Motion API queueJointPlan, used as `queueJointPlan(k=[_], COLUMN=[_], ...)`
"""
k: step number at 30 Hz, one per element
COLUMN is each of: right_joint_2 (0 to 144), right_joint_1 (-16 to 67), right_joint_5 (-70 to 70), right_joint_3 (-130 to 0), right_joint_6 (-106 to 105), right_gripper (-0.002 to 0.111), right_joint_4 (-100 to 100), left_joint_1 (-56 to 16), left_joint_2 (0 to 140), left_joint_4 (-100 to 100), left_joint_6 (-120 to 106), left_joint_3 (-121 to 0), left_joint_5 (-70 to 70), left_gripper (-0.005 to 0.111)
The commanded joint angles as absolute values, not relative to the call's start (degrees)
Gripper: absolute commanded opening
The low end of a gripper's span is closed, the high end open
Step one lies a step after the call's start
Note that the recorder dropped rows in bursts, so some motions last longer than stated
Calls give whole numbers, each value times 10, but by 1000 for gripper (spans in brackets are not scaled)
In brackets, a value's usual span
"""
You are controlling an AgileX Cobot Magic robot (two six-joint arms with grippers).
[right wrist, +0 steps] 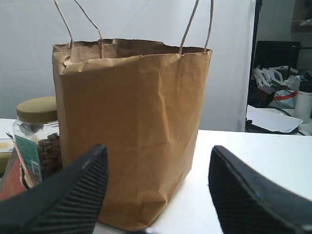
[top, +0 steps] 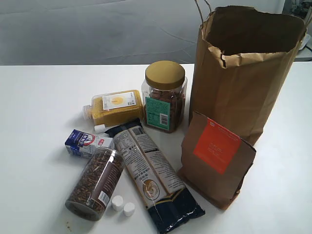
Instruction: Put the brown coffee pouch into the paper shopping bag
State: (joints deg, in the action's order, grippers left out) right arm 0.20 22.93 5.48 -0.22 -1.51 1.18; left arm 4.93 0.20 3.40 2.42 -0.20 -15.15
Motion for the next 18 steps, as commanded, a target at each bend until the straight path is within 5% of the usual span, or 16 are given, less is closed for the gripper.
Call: queueJointPlan(k=[1,7,12,18], right_joint_2=[0,0,0,0], right_joint_1=[227,229,241,241], right_joint_5=[43,20,-144,-73], right_joint_3=[0,0,0,-8], right_joint_6=[-15,-10,-4,14], right_gripper=[57,57,57,57], right_joint_4=[6,45,136,146], left_joint_1=[51,51,51,51], left_joint_2=[0,0,0,0], left_joint_4=[37,37,37,37], left_joint_6=[26,26,26,26], left_joint_3=[0,0,0,0], left_joint_5=[-149,-149,-149,-149], left_gripper=[0,0,0,0])
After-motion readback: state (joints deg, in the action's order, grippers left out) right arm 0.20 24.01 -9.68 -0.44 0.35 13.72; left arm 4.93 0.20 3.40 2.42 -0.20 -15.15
